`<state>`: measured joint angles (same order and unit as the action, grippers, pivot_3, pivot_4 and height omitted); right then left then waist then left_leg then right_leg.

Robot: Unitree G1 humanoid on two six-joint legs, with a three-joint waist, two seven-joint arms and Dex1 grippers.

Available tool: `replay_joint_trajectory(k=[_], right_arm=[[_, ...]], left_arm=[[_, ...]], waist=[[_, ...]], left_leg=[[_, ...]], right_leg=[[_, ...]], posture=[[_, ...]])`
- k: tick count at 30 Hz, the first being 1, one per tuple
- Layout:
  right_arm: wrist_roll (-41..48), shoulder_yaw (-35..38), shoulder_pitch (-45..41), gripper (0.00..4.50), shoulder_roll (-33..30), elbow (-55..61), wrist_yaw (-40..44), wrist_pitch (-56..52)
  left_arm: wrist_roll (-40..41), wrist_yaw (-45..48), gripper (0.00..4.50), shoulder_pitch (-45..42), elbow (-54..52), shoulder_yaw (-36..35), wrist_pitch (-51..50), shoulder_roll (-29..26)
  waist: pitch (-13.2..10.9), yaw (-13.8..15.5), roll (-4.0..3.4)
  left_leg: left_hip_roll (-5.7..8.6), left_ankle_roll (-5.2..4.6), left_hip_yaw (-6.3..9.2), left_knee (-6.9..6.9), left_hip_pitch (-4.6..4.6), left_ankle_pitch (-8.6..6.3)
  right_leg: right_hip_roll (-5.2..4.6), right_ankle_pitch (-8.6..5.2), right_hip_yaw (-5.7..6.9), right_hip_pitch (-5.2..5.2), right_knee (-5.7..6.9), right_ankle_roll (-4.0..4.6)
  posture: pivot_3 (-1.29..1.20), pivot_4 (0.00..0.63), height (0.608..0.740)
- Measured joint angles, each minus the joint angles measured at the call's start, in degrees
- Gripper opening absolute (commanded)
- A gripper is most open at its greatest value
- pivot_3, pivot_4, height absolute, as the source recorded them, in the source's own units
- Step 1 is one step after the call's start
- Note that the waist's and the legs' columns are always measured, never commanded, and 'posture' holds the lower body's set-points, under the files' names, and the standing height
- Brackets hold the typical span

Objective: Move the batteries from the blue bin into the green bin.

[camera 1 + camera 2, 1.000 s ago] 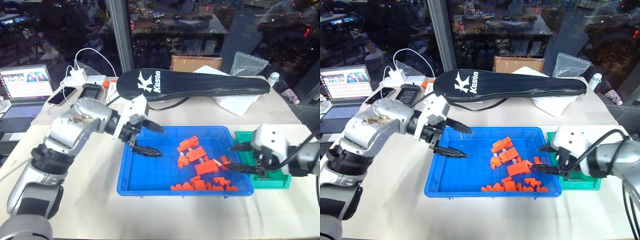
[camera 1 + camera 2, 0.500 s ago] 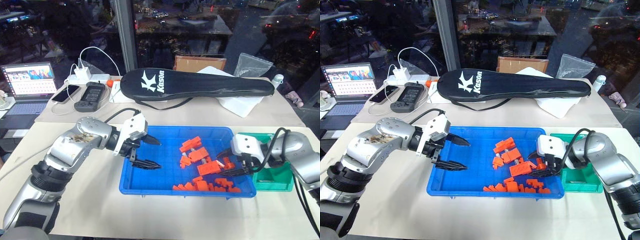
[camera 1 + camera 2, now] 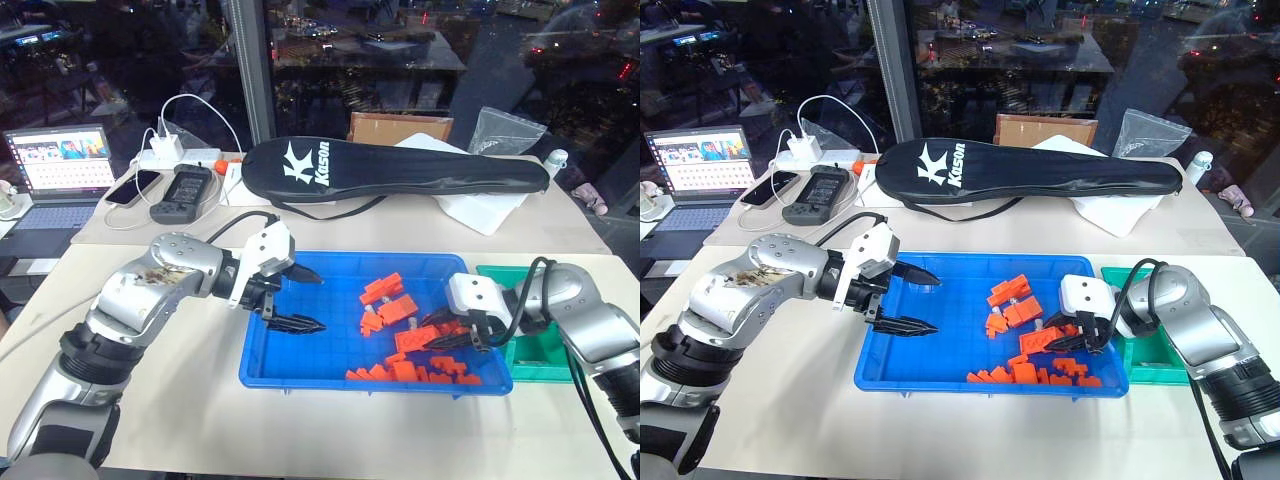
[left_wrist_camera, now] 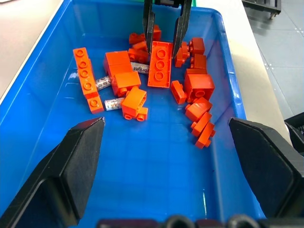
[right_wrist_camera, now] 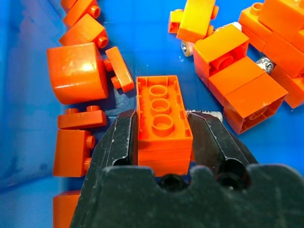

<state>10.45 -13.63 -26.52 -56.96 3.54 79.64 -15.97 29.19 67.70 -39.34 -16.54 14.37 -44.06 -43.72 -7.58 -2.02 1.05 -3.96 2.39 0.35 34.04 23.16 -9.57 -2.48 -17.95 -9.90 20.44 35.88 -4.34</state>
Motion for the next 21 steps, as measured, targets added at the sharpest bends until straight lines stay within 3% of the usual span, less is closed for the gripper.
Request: replay_joint_trajectory(k=[5, 11, 13, 14, 17, 20, 21], right_arm=[[4.01, 1.79, -4.37, 1.35, 1.19, 6.69, 0.04, -6.05], [6.69, -1.86, -7.08, 1.35, 10.11, 12.87, -4.21, -16.66], [6.61, -4.34, -7.56, 2.37, 12.66, 14.17, -6.00, -19.44], [6.61, -4.69, -7.65, 2.47, 13.01, 14.33, -6.26, -19.66], [7.76, -6.08, -8.19, 3.50, 14.52, 17.05, -7.45, -23.22], [8.73, -5.14, -8.20, 4.47, 10.99, 17.62, -6.90, -23.64], [8.74, -4.31, -8.20, 4.47, 9.15, 17.17, -6.59, -23.62]], left_arm=[[0.29, -0.10, 4.50, 0.06, -0.04, -0.83, -0.01, -0.04], [0.31, -0.10, 4.50, 0.49, -0.11, -1.10, -0.05, -0.14], [0.26, -0.07, 4.50, 1.22, -0.10, -1.11, -0.06, -0.20], [0.22, -0.07, 4.50, 1.29, -0.09, -1.09, -0.06, -0.21], [0.23, -0.01, 4.50, 1.68, -0.13, -1.09, -0.06, -0.48], [0.23, 0.04, 4.50, 1.78, -0.13, -1.10, -0.06, -0.89], [0.24, 0.07, 4.50, 1.83, -0.13, -1.10, -0.06, -0.95]], waist=[[0.00, -0.34, -0.01], [0.00, -0.20, -0.01], [0.00, 0.05, -0.01], [0.00, 0.09, -0.01], [0.00, 0.35, -0.01], [0.00, 0.90, -0.01], [0.00, 1.08, -0.01]], left_leg=[[-0.01, 0.00, 0.02, -0.05, -0.07, 0.00], [-0.01, 0.00, 0.06, -0.01, -0.03, 0.00], [0.00, 0.00, 0.06, 0.04, 0.01, 0.00], [-0.01, 0.00, 0.06, 0.05, 0.02, 0.00], [-0.01, 0.00, 0.06, 0.07, 0.05, 0.00], [0.00, 0.00, 0.06, 0.12, 0.05, 0.00], [0.00, 0.00, 0.06, 0.13, 0.05, 0.00]], right_leg=[[0.03, 0.00, 0.00, -0.02, 0.05, 0.01], [0.03, 0.01, 0.03, -0.02, 0.08, 0.03], [0.03, 0.02, 0.04, 0.01, 0.08, 0.04], [0.03, 0.02, 0.05, 0.02, 0.08, 0.03], [0.03, 0.01, 0.05, 0.05, 0.10, 0.02], [0.02, 0.01, 0.06, 0.05, 0.09, 0.02], [0.02, 0.00, 0.07, 0.04, 0.08, 0.01]], posture=[[0.00, 0.150, 0.720], [0.00, 0.150, 0.720], [0.00, 0.150, 0.720], [0.00, 0.150, 0.720], [0.00, 0.150, 0.720], [0.00, 0.150, 0.720], [0.00, 0.150, 0.720]])
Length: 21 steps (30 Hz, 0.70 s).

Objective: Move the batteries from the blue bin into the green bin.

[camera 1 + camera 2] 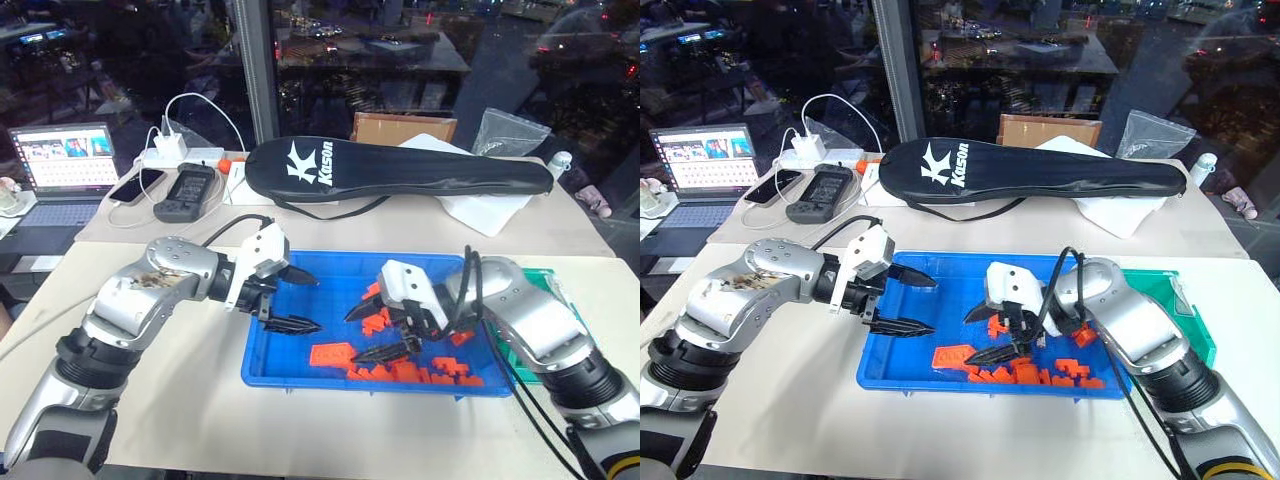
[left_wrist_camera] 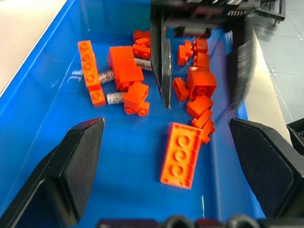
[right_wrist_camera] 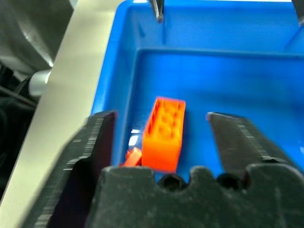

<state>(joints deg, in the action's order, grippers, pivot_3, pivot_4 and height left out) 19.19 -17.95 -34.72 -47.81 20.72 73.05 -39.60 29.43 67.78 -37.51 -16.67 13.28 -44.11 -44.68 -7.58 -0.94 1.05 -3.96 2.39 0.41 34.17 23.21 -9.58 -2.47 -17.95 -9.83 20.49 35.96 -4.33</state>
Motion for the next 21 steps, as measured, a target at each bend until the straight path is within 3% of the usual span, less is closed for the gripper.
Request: replay_joint_trajectory(k=[5, 9, 21], right_arm=[[-0.18, 4.36, 2.45, 4.47, -10.54, -1.46, 1.89, -0.83], [-0.32, 5.05, 8.32, 4.47, -15.29, -1.49, 2.41, -2.30], [-7.83, 2.44, 11.73, 4.47, -9.65, -9.47, -4.06, 4.66]], left_arm=[[0.06, 0.46, 4.50, 0.46, -0.19, 0.03, -0.01, -0.19], [0.07, 0.97, 4.50, 0.56, -0.36, 0.27, -0.15, -0.19], [-1.20, 3.41, 4.50, 0.39, -0.11, 2.04, 0.27, -0.77]], waist=[[0.01, 0.18, 0.01], [0.00, 0.09, 0.01], [0.00, -0.55, 0.02]], left_leg=[[-0.01, -0.02, 0.00, -0.02, -0.01, -0.01], [-0.01, -0.04, 0.00, -0.03, -0.01, -0.02], [0.00, -0.04, 0.00, 0.04, 0.02, -0.02]], right_leg=[[0.00, -0.02, 0.01, 0.01, 0.00, 0.02], [0.01, -0.02, 0.01, 0.02, 0.01, 0.03], [0.00, -0.02, 0.01, 0.01, 0.01, 0.01]], posture=[[0.00, 0.150, 0.720], [0.00, 0.150, 0.720], [0.00, 0.150, 0.720]])
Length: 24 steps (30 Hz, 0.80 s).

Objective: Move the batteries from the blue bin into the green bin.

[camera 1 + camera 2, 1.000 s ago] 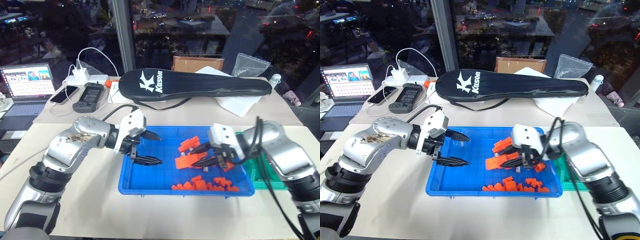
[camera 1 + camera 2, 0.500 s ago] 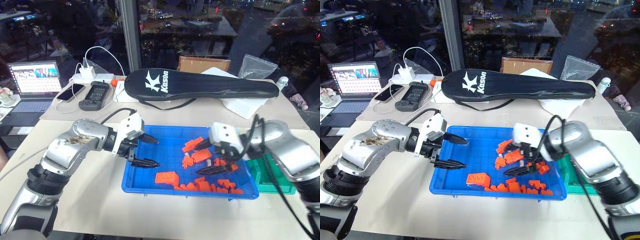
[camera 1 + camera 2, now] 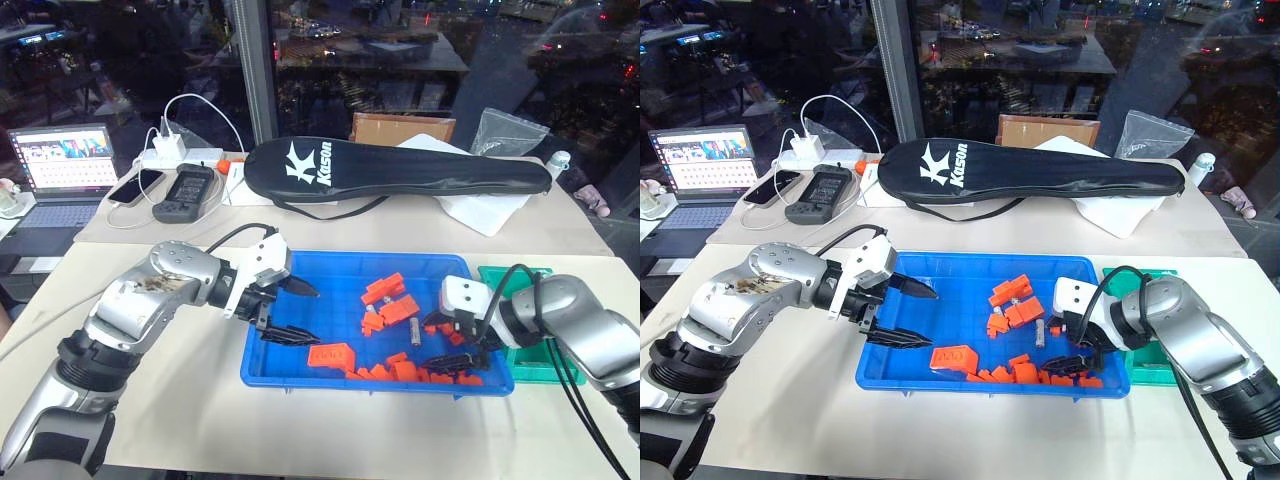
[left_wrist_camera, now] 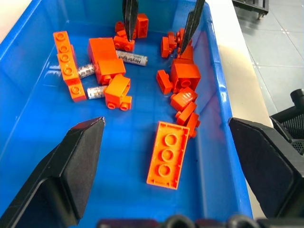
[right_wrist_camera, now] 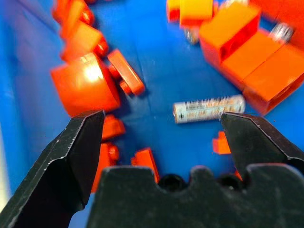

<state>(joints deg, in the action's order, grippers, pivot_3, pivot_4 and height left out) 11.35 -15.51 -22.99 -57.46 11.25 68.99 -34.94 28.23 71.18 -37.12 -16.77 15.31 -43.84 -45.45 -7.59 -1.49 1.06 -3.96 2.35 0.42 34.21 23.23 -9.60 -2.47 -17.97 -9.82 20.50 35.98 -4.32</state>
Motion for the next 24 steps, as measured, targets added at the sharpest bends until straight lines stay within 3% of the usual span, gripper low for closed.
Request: replay_joint_trajectory(k=[16, 19, 23, 24], right_arm=[[-5.09, -1.17, -1.96, 4.47, 6.31, -8.67, -1.52, 7.30], [-5.47, -1.17, -1.98, 3.84, 6.41, -8.68, -1.46, 7.29], [-5.59, -1.17, -1.92, 2.53, 5.75, -8.46, -0.47, 7.14], [-5.55, -1.10, -1.92, 2.49, 5.39, -8.29, -0.37, 6.83]], left_arm=[[-1.09, 1.52, 4.50, 0.50, -0.12, 0.20, 0.06, -1.78], [-1.11, 1.52, 4.50, 0.95, -0.21, 0.20, 0.06, -1.86], [-1.11, 1.50, 4.50, 1.05, -0.32, 0.20, 0.06, -1.86], [-1.11, 1.50, 4.50, 1.05, -0.32, 0.20, 0.06, -1.86]], waist=[[0.01, 0.47, -0.01], [0.01, 0.47, -0.01], [0.01, 0.51, -0.01], [0.01, 0.52, -0.01]], left_leg=[[0.00, 0.00, 0.00, 0.01, -0.04, 0.00], [0.00, 0.00, 0.00, 0.01, -0.05, 0.00], [0.00, 0.00, 0.00, 0.01, -0.05, 0.00], [0.00, 0.00, 0.00, 0.01, -0.05, 0.00]], right_leg=[[0.01, 0.01, 0.00, -0.07, 0.01, 0.00], [0.01, 0.00, 0.00, -0.07, 0.01, 0.01], [0.01, 0.00, 0.00, -0.07, 0.01, 0.00], [0.01, 0.00, 0.00, -0.07, 0.01, 0.00]], posture=[[0.00, 0.150, 0.720], [0.00, 0.150, 0.720], [0.00, 0.150, 0.720], [0.00, 0.150, 0.720]])
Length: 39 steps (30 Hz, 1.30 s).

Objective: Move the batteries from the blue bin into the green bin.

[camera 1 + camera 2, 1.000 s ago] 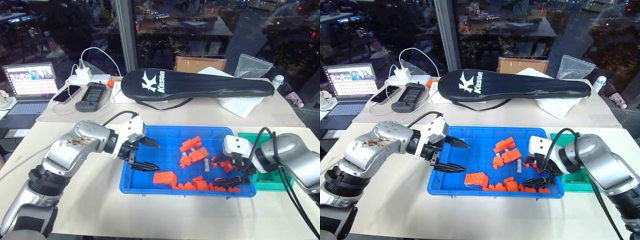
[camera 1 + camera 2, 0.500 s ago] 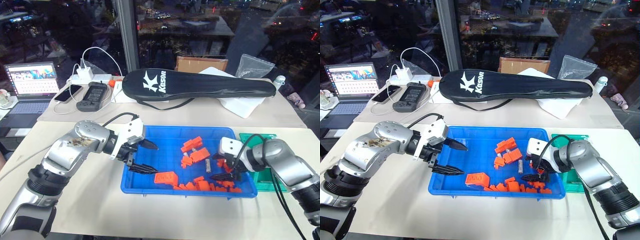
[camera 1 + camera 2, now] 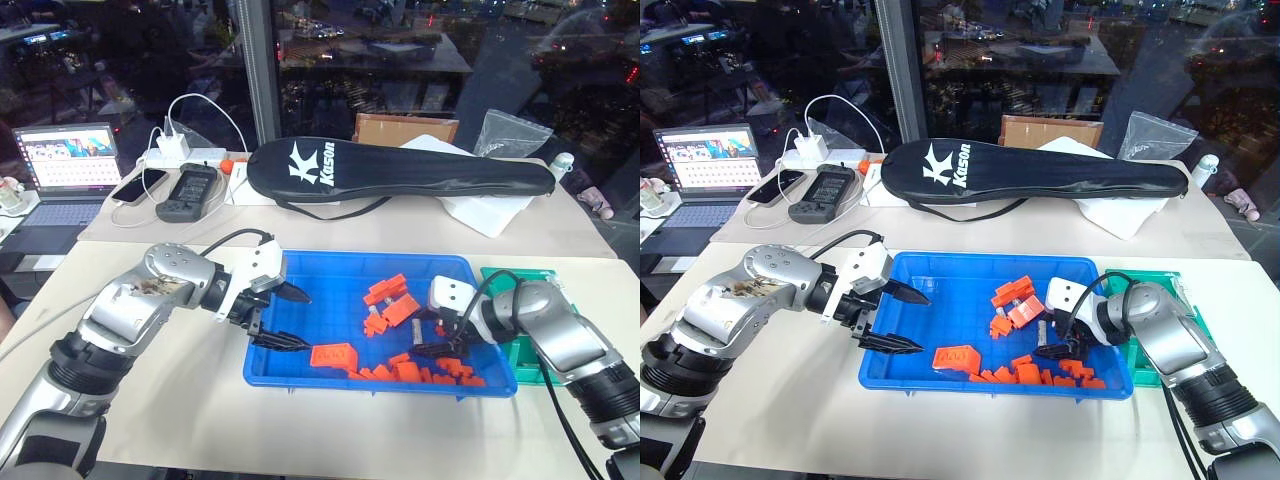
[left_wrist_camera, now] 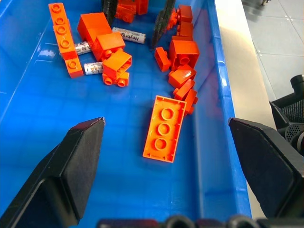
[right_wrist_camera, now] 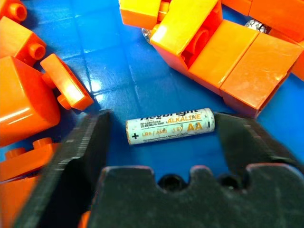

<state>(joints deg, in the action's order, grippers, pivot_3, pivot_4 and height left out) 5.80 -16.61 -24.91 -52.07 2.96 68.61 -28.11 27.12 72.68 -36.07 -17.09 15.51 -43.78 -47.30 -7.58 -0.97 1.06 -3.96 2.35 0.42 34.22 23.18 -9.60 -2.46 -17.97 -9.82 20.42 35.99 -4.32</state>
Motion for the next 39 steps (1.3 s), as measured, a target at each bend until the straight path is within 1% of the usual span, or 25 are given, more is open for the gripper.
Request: replay_joint_trajectory(k=[3, 6, 10, 13, 17, 19, 22, 25, 27, 28, 30, 31, 34, 36, 39], right_arm=[[0.15, 0.80, 0.00, 2.49, -1.11, 1.15, 0.08, -1.17], [3.04, 4.97, -0.44, 2.49, -1.99, 3.68, 0.19, -2.94], [6.93, 11.86, -1.79, 2.49, -5.68, 5.51, 0.96, -5.31], [8.47, 17.14, -1.83, 2.49, -11.12, 4.79, 1.48, -6.40], [6.60, 21.93, 0.88, 2.49, -18.35, 0.01, 1.55, -4.56], [5.60, 22.10, 3.49, 2.49, -19.61, -2.22, 1.67, -2.55], [3.63, 21.60, 6.36, 2.49, -19.64, -5.89, 1.39, 0.88], [2.50, 21.17, 7.89, 2.49, -19.64, -7.11, 1.34, 2.69], [2.10, 20.05, 8.16, 3.52, -19.62, -7.56, 1.36, 3.18], [1.71, 19.68, 8.33, 3.69, -19.62, -7.81, 1.33, 3.56], [0.91, 19.14, 8.61, 4.39, -19.55, -8.61, 1.13, 4.23], [0.64, 19.12, 8.58, 4.45, -19.50, -8.80, 1.06, 4.28], [-0.27, 18.79, 6.60, 4.45, -19.30, -8.78, -0.07, 5.08], [-0.56, 18.34, 3.00, 4.45, -18.42, -8.52, -0.47, 5.62], [0.22, 17.77, -2.62, 4.45, -15.12, -5.68, -0.49, 6.36]], left_arm=[[0.02, 0.01, 4.50, 0.00, -0.01, 0.00, 0.00, 0.03], [0.06, -0.10, 4.50, -0.06, 0.01, -0.08, 0.00, 0.76], [1.59, -2.55, 4.50, -2.20, 1.02, -1.68, -0.42, 5.34], [3.52, -3.37, 4.50, -4.01, 1.27, -4.12, -0.99, 6.73], [4.72, -4.43, 4.50, -4.32, 1.47, -4.99, -1.64, 8.51], [4.70, -4.56, 4.50, -4.33, 1.58, -4.96, -1.74, 8.58], [4.61, -4.55, 4.50, -4.33, 1.61, -4.90, -1.77, 8.62], [4.58, -4.55, 4.50, -4.33, 1.61, -4.84, -1.77, 8.58], [4.47, -4.57, 4.50, -4.32, 1.61, -4.59, -1.76, 8.54], [4.33, -4.58, 4.50, -4.31, 1.60, -4.28, -1.69, 8.44], [3.72, -4.60, 4.50, -4.03, 1.55, -3.76, -1.42, 8.00], [3.69, -4.59, 4.50, -3.89, 1.55, -3.71, -1.42, 7.75], [3.69, -4.55, 4.50, -3.79, 1.53, -3.72, -1.41, 6.91], [3.67, -4.56, 4.50, -3.72, 1.49, -3.72, -1.40, 6.62], [3.67, -4.56, 4.50, -3.54, 1.20, -3.71, -1.39, 6.28]], waist=[[0.00, -0.01, 0.00], [0.00, 0.00, -0.01], [-0.01, 0.39, 0.01], [0.00, 0.33, -0.02], [0.01, 0.14, -0.03], [0.01, -0.07, -0.03], [0.05, -0.60, -0.17], [0.10, -0.91, -0.28], [0.12, -1.20, -0.33], [0.13, -1.26, -0.34], [0.15, -1.32, -0.38], [0.15, -1.34, -0.38], [0.16, -1.55, -0.41], [0.16, -1.75, -0.44], [0.15, -1.82, -0.44]], left_leg=[[0.00, 0.00, 0.00, 0.00, 0.00, 0.00], [0.00, 0.00, 0.00, 0.00, 0.01, 0.00], [0.00, 0.00, 0.01, 0.06, 0.07, 0.00], [0.01, -0.01, 0.01, 0.03, 0.05, -0.01], [0.00, -0.06, 0.01, -0.01, -0.03, -0.03], [0.00, -0.06, 0.01, 0.00, -0.04, -0.03], [0.00, -0.06, 0.01, 0.03, -0.02, -0.03], [0.00, -0.06, 0.01, 0.03, -0.03, -0.03], [0.00, -0.06, 0.01, 0.03, -0.03, -0.03], [0.00, -0.06, 0.01, 0.04, -0.03, -0.03], [0.01, -0.06, 0.01, 0.04, -0.02, -0.03], [0.01, -0.06, 0.01, 0.04, -0.02, -0.03], [0.01, -0.06, 0.01, 0.04, -0.04, -0.03], [0.00, -0.06, 0.01, 0.04, -0.05, -0.03], [-0.01, -0.06, 0.03, 0.01, -0.08, -0.03]], right_leg=[[0.00, 0.00, 0.00, 0.02, 0.00, 0.00], [0.00, 0.00, 0.00, 0.02, 0.01, 0.00], [-0.01, 0.01, 0.04, -0.01, 0.00, -0.01], [-0.02, 0.00, 0.04, -0.02, -0.04, -0.01], [-0.01, -0.01, 0.04, -0.06, -0.04, 0.01], [-0.01, -0.01, 0.03, -0.06, -0.04, 0.01], [-0.02, -0.01, 0.03, -0.06, -0.01, -0.01], [-0.01, -0.01, 0.03, -0.08, 0.00, -0.01], [-0.01, -0.02, 0.03, -0.08, 0.00, -0.01], [-0.01, -0.02, 0.03, -0.08, 0.00, -0.02], [-0.01, -0.02, 0.03, -0.08, 0.00, -0.02], [-0.01, -0.02, 0.03, -0.08, 0.00, -0.02], [-0.01, -0.02, 0.03, -0.08, 0.01, -0.02], [-0.01, -0.02, 0.03, -0.08, 0.01, -0.02], [0.01, -0.02, 0.04, -0.10, 0.03, -0.02]], posture=[[0.00, 0.150, 0.720], [0.00, 0.150, 0.720], [0.00, 0.150, 0.720], [0.00, 0.150, 0.720], [0.00, 0.150, 0.720], [0.00, 0.150, 0.720], [0.00, 0.150, 0.720], [0.00, 0.150, 0.720], [0.00, 0.150, 0.720], [0.00, 0.150, 0.720], [0.00, 0.150, 0.720], [0.00, 0.150, 0.720], [0.00, 0.150, 0.720], [0.00, 0.150, 0.720], [0.00, 0.150, 0.720]])
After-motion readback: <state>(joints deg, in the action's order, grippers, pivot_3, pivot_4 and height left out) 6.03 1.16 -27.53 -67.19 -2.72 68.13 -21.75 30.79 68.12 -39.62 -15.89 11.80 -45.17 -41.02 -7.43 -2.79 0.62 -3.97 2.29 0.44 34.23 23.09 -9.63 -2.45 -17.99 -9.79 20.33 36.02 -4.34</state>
